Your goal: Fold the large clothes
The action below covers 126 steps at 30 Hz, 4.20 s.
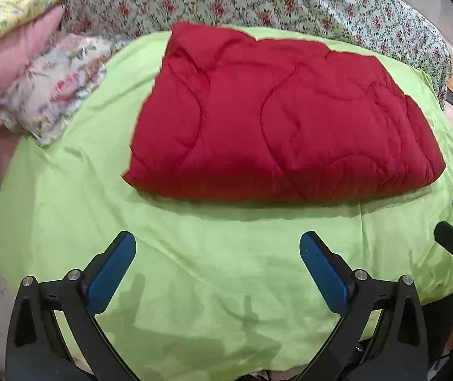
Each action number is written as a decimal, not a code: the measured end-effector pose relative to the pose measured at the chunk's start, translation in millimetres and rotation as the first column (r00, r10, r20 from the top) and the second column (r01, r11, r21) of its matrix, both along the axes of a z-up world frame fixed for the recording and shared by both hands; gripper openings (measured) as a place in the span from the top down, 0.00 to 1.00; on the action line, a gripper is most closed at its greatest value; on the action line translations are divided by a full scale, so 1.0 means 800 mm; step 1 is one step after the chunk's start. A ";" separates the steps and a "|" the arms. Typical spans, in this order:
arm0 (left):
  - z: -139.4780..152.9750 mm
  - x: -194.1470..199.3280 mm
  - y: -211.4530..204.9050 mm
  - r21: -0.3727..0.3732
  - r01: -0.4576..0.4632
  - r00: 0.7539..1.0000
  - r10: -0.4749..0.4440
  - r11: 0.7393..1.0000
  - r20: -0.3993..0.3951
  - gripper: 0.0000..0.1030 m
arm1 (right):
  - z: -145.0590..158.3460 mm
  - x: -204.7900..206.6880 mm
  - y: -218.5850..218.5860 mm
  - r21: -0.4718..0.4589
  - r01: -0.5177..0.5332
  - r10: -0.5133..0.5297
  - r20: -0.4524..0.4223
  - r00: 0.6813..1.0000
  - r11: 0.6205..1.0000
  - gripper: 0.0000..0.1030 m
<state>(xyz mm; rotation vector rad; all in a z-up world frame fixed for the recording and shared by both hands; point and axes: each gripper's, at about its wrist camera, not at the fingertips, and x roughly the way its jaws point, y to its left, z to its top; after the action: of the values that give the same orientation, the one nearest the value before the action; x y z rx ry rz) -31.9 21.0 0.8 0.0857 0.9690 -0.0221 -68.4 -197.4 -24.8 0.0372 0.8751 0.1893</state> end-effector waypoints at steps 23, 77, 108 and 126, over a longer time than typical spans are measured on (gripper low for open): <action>-0.009 0.066 -0.010 0.027 -0.013 0.999 0.014 1.000 -0.029 0.00 | 0.007 0.064 0.010 0.021 -0.016 0.017 -0.059 0.998 1.000 0.03; 0.000 0.124 -0.027 -0.017 0.002 0.999 -0.002 1.000 -0.036 0.00 | 0.012 0.136 0.006 0.042 0.015 -0.011 -0.101 0.995 0.999 0.03; 0.005 0.122 -0.024 -0.009 -0.017 1.000 0.017 1.000 -0.014 0.00 | 0.015 0.136 0.005 0.046 0.008 -0.004 -0.097 0.995 0.999 0.03; 0.010 0.120 -0.028 0.009 -0.013 1.000 0.013 1.000 0.010 0.00 | 0.021 0.135 0.002 0.050 0.008 -0.003 -0.093 0.996 0.999 0.03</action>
<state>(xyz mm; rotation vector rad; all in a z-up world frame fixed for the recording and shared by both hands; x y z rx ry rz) 64.3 -1.7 9.2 0.0877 0.9597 -0.0056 39.7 -195.6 -8.2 0.0965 0.9624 0.2056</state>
